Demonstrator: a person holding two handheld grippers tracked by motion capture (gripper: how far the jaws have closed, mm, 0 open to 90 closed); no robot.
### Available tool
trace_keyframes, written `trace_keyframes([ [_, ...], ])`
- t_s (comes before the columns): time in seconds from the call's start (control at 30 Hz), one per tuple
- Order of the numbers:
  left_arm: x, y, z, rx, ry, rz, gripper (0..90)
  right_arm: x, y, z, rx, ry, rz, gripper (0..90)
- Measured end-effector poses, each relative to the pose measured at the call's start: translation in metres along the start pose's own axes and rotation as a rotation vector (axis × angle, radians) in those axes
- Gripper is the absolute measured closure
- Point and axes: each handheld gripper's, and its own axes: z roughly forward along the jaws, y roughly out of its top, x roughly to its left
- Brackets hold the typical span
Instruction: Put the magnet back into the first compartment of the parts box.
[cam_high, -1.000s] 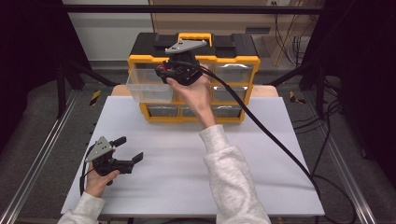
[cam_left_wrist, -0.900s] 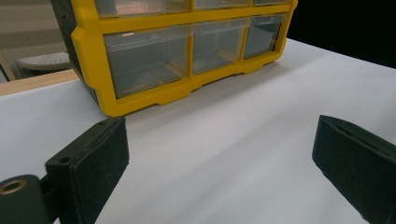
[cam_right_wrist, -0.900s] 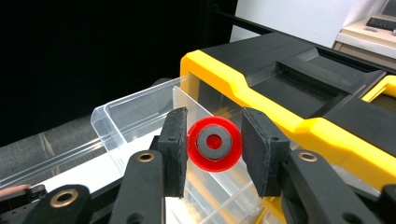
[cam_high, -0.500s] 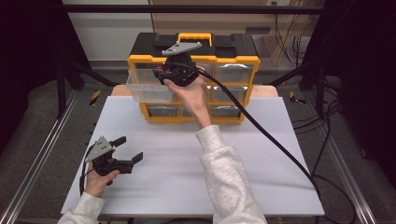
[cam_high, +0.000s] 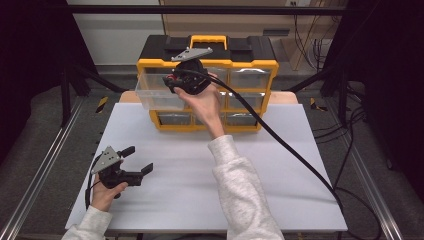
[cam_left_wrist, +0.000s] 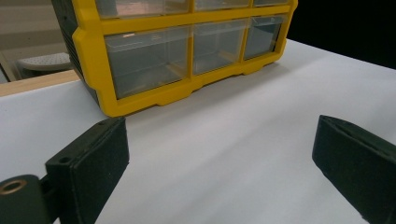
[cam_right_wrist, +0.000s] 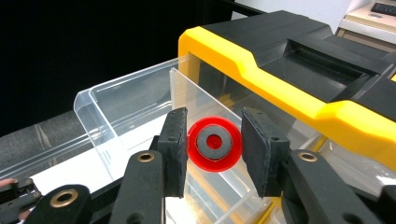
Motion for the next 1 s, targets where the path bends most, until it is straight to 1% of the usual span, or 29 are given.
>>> trace_keyframes([
  [0.17, 0.0, 0.0, 0.0, 0.0, 0.0, 0.001, 3.3, 0.0001, -0.0015, 0.0025, 0.013, -0.006, -0.002, 62.2],
  [0.5, -0.0003, -0.0001, 0.0004, -0.001, 0.0, -0.002, 3.3, 0.0003, -0.0026, 0.0055, 0.021, 0.001, -0.003, 61.8],
  [0.6, -0.0005, -0.0001, 0.0006, 0.0, 0.001, 0.0, 3.3, 0.0005, -0.0027, 0.0054, 0.02, 0.006, 0.0, 59.5],
  [0.83, -0.0001, -0.0002, 0.0004, 0.002, 0.0, 0.0, 3.3, 0.0008, -0.0025, 0.0043, 0.006, -0.008, -0.006, 54.6],
  [1.0, -0.0004, -0.0002, 0.0007, 0.0, 0.0, -0.001, 3.4, 0.0009, 0.0003, -0.0011, -0.03, -0.01, -0.005, 49.7],
])
